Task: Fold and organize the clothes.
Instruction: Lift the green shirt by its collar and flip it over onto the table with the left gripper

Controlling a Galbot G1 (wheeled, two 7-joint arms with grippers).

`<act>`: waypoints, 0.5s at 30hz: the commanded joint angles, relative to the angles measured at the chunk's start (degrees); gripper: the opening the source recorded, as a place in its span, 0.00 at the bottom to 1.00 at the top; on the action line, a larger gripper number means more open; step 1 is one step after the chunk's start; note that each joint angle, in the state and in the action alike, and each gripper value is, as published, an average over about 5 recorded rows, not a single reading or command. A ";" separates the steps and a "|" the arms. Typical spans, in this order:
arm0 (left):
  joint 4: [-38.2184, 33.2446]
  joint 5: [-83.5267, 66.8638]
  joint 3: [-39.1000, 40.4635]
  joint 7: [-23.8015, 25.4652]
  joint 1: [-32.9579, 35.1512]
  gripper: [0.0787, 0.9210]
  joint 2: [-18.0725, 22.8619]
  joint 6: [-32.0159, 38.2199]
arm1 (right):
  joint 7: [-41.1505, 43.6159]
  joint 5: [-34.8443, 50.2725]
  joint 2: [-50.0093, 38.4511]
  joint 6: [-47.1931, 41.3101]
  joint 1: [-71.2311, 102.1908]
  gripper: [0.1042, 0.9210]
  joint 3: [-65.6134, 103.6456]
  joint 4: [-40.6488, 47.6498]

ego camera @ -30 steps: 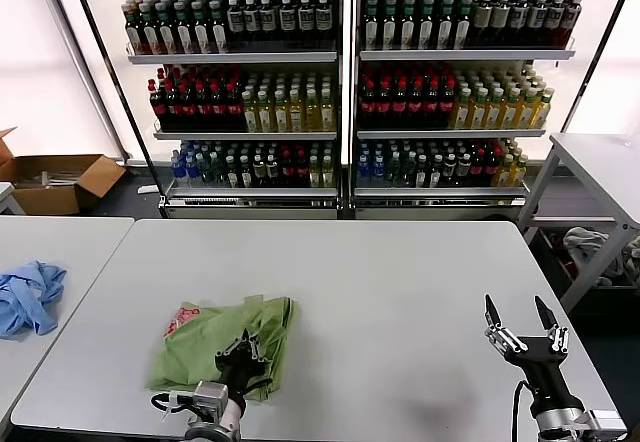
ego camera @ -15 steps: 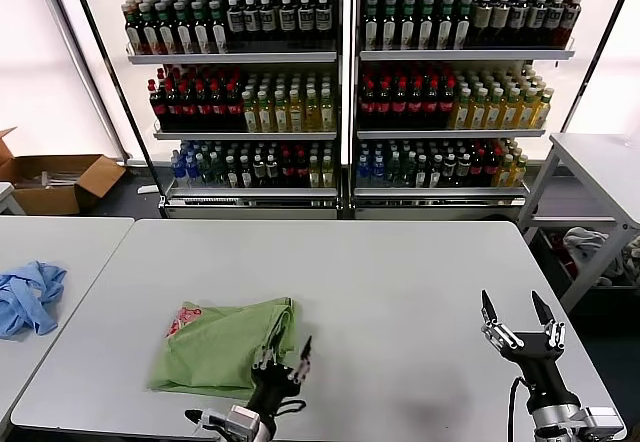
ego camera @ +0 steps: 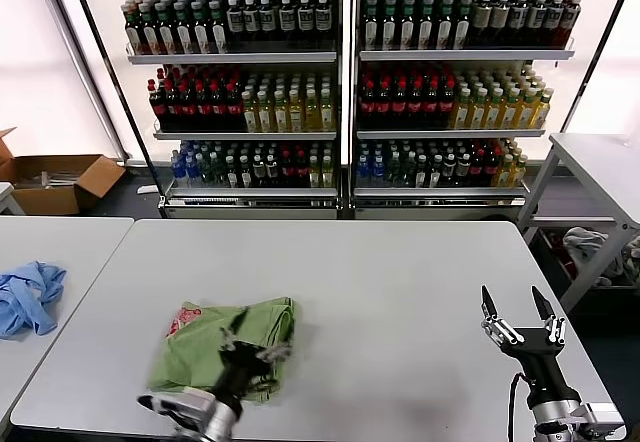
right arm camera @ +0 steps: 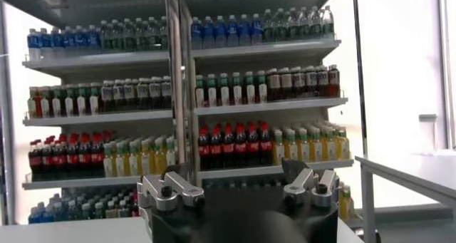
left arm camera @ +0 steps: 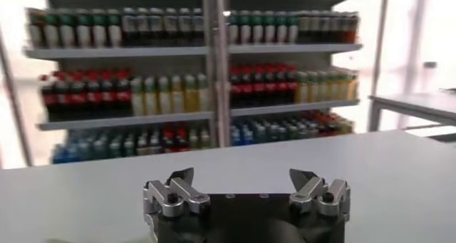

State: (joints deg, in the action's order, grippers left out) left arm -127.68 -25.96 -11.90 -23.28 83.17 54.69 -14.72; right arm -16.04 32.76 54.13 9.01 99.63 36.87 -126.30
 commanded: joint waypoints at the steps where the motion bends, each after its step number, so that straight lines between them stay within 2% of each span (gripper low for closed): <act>1: 10.75 -13.18 -26.17 0.41 1.47 0.88 -4.49 -3.32 | -0.02 -0.10 -0.01 0.03 -0.15 0.88 0.02 0.16; 5: 14.47 -13.86 -25.99 1.07 2.41 0.88 -2.73 -4.09 | -0.01 -0.14 -0.06 0.01 0.06 0.88 0.14 0.11; 15: 16.98 -14.61 -22.81 3.78 4.38 0.88 0.11 -3.96 | 0.06 -0.06 -0.24 0.42 0.65 0.88 0.47 0.43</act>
State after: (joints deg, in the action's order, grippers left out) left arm -116.17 -37.00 -30.44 -20.95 86.14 54.19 -17.86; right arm -15.98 32.71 53.92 9.32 100.18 37.29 -125.93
